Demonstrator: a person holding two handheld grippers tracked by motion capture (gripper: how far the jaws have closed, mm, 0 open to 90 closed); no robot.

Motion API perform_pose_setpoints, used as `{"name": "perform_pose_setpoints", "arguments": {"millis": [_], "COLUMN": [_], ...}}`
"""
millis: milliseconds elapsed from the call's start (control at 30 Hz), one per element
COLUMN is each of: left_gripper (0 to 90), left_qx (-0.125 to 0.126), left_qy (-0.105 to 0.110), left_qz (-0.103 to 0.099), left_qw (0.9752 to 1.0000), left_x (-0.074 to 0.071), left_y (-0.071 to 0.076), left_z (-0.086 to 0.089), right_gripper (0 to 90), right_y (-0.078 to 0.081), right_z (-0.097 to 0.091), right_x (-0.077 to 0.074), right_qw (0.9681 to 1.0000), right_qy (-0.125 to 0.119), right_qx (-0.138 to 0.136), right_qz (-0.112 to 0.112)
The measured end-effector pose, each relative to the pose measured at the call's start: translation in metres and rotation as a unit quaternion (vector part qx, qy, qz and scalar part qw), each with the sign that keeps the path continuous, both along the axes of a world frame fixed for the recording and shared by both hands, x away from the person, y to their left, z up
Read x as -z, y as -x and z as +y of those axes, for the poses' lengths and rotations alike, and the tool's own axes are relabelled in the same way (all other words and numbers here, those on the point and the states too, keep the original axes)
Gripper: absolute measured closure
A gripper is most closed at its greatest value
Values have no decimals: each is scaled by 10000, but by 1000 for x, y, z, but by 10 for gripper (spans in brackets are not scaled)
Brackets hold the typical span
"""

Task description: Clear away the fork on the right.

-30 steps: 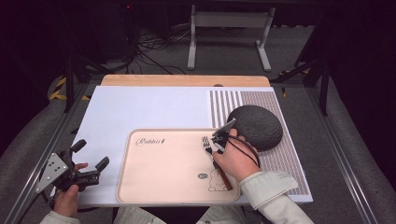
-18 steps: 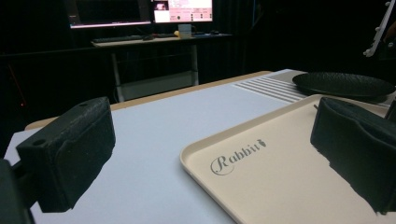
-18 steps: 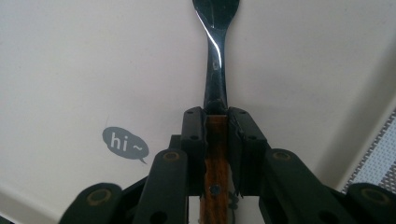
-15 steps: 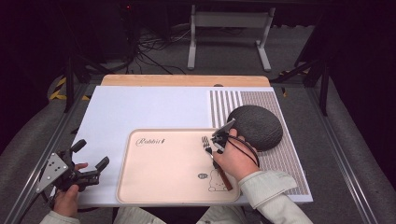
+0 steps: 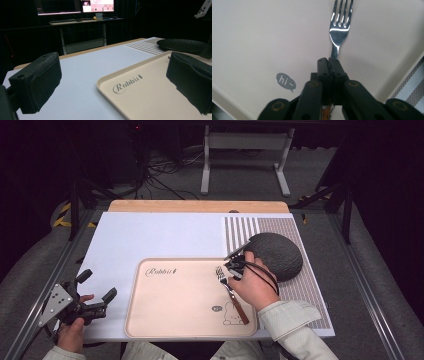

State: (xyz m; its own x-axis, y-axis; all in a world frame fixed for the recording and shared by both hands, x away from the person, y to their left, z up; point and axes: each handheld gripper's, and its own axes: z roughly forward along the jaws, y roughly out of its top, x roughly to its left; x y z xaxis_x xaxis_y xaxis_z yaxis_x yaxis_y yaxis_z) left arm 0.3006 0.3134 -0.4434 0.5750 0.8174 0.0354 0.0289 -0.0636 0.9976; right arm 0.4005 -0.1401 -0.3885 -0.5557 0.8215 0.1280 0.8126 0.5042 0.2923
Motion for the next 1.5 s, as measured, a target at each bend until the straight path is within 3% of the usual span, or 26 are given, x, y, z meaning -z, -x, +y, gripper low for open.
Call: {"name": "perform_pose_setpoints", "arguments": {"millis": [167,367,733,1067,1500], "left_gripper": [8,8,8,8,8], "left_qx": [5,-5,-3,-5,0], "left_qy": [2,11,19,43,43], "left_qz": [0,12,18,12,4], "left_qw": [10000,10000,10000,10000,10000], "left_x": [0,0,0,0,0], "left_y": [0,0,0,0,0], "left_z": [0,0,1,1,1], "right_gripper": [900,900,900,900,900], "right_y": [-1,-7,-18,-29,-40], "right_z": [5,9,24,30,33], "right_x": [-5,-4,12,26,35], "right_qw": [9988,9940,9904,9897,9891], "right_qy": [-172,-439,-437,-345,-192], "right_qx": [-341,-787,-1177,-1256,-1220], "right_qz": [-310,-627,-583,-589,-796]}}
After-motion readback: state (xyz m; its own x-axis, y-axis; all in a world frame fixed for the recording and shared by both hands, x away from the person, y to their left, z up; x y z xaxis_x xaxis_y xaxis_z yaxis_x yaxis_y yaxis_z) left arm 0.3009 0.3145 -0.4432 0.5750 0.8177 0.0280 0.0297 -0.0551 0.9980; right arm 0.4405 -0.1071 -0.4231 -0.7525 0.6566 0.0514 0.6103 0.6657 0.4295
